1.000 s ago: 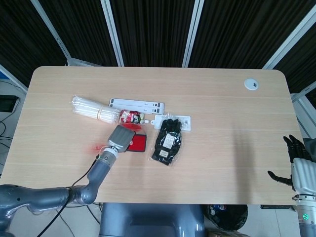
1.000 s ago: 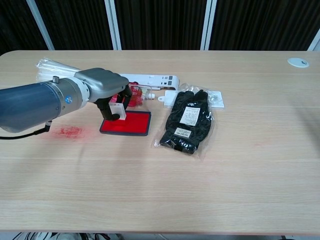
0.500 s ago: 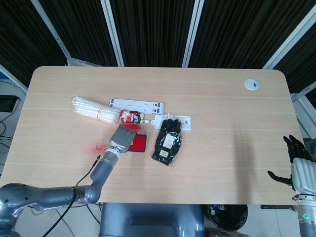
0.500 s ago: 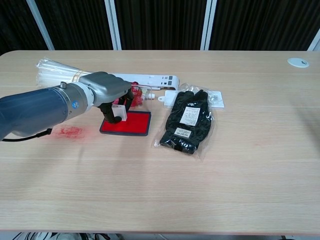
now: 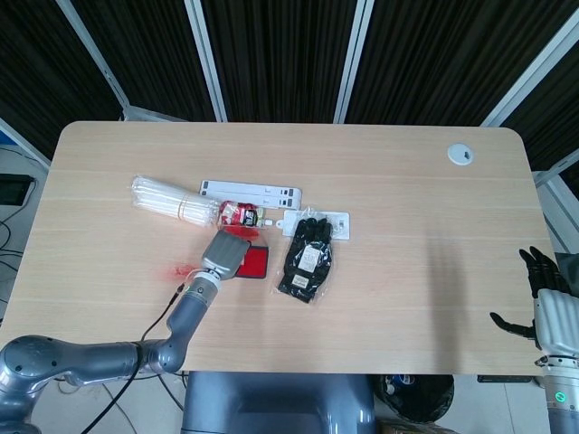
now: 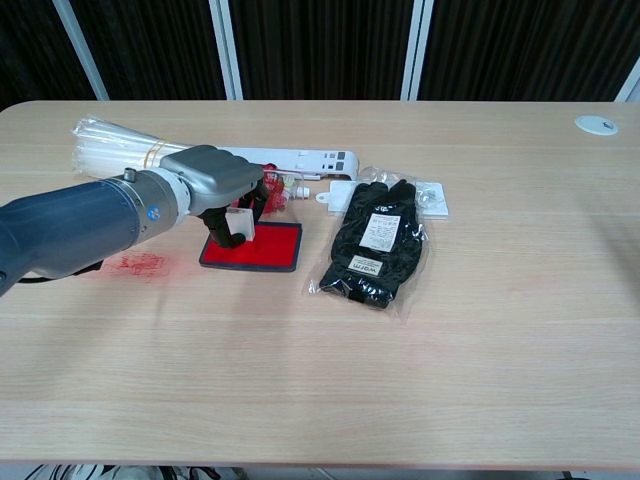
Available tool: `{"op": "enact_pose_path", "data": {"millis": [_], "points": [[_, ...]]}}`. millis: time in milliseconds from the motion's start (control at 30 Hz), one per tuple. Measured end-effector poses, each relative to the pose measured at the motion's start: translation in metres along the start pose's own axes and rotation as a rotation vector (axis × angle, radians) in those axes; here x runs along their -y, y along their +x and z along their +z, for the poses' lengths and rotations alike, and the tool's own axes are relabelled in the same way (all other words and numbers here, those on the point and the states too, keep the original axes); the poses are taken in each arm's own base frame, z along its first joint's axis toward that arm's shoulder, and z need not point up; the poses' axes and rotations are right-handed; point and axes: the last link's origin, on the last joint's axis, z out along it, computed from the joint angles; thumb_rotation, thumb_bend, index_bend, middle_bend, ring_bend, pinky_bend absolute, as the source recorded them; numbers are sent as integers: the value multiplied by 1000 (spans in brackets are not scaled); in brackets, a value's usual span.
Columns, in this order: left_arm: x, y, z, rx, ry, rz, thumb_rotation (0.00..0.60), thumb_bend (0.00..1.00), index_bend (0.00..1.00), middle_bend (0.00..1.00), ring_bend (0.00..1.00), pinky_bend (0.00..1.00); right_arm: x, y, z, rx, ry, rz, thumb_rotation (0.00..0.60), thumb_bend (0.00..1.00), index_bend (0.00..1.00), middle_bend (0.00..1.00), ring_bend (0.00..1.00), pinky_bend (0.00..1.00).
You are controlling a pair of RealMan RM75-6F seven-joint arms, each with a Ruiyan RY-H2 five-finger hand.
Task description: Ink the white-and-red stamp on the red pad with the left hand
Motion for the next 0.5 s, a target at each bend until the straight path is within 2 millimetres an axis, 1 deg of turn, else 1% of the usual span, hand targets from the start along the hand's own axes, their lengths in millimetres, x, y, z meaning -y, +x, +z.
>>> {"op": "enact_pose_path", "data": {"millis": [333, 500], "points": [[0, 13, -2, -36, -4, -7, 600, 545, 749, 746, 606, 669, 0, 0, 0, 2, -1, 3, 600, 46, 0, 0, 0, 178], [0, 17, -4, -42, -6, -6, 600, 545, 749, 746, 606, 669, 0, 0, 0, 3, -2, 3, 600, 47, 0, 0, 0, 178]]}}
